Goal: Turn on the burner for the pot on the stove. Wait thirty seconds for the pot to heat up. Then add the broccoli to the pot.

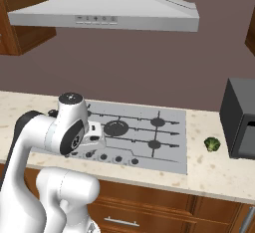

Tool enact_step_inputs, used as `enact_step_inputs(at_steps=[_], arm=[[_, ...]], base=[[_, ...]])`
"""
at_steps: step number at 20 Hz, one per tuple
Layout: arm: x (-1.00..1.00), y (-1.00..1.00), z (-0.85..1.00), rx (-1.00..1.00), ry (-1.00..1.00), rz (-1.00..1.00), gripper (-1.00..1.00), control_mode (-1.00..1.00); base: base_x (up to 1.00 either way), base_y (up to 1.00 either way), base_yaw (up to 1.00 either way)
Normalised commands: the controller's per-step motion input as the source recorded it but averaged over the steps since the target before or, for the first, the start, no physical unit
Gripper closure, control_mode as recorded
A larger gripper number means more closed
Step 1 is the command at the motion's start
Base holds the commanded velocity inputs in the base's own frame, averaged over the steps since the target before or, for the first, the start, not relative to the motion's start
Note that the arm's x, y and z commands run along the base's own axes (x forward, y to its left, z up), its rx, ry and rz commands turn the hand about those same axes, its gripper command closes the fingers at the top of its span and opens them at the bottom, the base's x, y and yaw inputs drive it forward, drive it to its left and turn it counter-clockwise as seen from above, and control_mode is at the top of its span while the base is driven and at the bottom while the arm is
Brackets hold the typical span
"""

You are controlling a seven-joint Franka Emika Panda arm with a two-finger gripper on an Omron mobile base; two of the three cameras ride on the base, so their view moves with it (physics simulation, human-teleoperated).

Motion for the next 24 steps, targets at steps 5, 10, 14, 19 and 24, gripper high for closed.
enact_step_inputs(at_steps=[5,10,14,19,24], arm=[[0.0,0.0,0.0,0.0,0.0,0.0,-1.0,-1.0],[0.0,0.0,0.0,0.0,0.0,0.0,-1.0,-1.0],[0.0,0.0,0.0,0.0,0.0,0.0,-1.0,-1.0],[0.0,0.0,0.0,0.0,0.0,0.0,-1.0,-1.0],[0.0,0.0,0.0,0.0,0.0,0.0,-1.0,-1.0]], base=[[0.0,0.0,0.0],[0.0,0.0,0.0],[0.0,0.0,0.0],[0.0,0.0,0.0],[0.0,0.0,0.0]])
